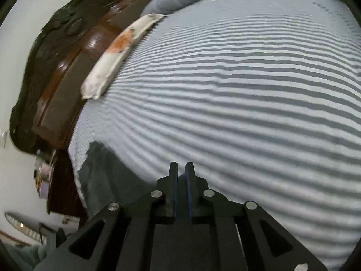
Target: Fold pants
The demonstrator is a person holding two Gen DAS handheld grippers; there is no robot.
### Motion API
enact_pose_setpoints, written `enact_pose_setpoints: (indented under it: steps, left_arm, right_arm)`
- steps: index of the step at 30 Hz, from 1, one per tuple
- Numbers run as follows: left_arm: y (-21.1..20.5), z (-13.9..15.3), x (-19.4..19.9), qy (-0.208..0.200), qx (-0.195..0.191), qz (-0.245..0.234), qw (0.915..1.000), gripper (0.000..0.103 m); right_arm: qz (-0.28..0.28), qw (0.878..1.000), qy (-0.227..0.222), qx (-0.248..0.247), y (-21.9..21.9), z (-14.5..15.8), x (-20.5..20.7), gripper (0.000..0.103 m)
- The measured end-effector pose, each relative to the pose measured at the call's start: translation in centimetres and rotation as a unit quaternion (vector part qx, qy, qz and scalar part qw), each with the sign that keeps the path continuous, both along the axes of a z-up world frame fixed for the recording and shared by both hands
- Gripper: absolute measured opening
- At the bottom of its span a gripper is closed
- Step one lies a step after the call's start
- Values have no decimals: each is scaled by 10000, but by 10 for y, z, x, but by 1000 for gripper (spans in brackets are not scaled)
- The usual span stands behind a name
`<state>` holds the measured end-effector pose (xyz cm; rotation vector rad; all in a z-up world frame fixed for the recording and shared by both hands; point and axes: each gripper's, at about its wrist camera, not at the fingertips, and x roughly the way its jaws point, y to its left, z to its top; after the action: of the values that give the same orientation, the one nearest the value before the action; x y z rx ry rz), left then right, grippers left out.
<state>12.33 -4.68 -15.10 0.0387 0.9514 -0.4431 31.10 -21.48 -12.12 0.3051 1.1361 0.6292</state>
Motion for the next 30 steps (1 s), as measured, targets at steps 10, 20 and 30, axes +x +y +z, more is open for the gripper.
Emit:
enact_pose_setpoints:
  steps: [10,20,30]
  left_arm:
    - [3,-12,-14,-124,646,78,9978,58]
    - [2,-17,-14,-261,679,66,9973,60]
    - [-31,-1,-42,-211,771,-115,9967,62]
  right_arm:
    - [-221,9941,300,-1017,30,-46,-18,0]
    - [-1428,9897,-35,36,-27,5,-97,37]
    - [-2897,9498,544,1046,-148,-22,-290,44]
